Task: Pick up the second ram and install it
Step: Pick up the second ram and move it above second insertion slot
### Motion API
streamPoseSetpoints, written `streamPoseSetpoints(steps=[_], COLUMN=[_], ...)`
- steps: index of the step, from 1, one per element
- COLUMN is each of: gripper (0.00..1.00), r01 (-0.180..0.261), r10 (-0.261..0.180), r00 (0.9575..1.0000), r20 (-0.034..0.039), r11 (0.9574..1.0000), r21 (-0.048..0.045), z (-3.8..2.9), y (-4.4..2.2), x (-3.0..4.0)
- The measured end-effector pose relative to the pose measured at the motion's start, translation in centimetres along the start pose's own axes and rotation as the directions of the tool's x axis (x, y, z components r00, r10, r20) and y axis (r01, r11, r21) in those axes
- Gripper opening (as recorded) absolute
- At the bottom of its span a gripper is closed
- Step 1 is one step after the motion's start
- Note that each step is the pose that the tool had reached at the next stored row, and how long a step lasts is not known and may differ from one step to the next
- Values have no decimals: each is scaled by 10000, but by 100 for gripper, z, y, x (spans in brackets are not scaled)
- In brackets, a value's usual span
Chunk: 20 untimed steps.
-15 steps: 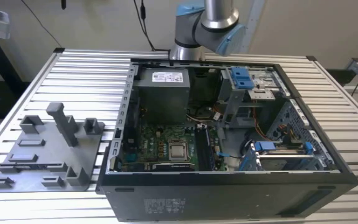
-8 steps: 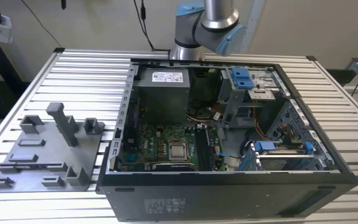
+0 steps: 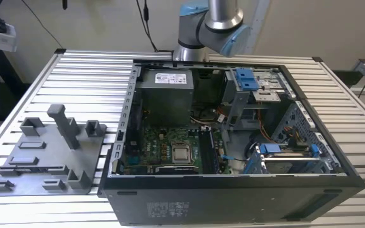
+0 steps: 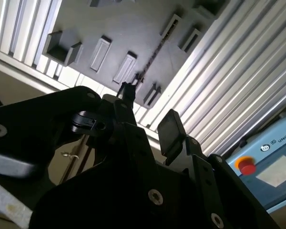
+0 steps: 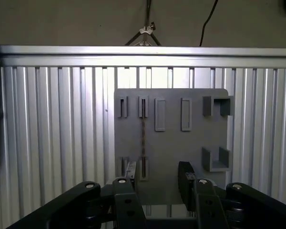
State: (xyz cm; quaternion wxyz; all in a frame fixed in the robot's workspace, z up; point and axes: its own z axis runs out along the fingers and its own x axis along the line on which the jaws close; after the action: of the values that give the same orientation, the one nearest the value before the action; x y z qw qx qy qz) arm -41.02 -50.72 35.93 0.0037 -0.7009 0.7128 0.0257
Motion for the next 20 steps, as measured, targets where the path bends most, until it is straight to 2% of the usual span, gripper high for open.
streamPoseSetpoints(steps=[4, 8, 20], gripper=[48, 48, 48], r01=[9, 68, 148], r10=[-9, -68, -148], r00=[10000, 10000, 9999], r20=[0, -1, -4], r11=[10000, 10000, 9999], r21=[9, 59, 59], z=[50, 82, 214], y=[-2, -3, -7], x=[2, 3, 9])
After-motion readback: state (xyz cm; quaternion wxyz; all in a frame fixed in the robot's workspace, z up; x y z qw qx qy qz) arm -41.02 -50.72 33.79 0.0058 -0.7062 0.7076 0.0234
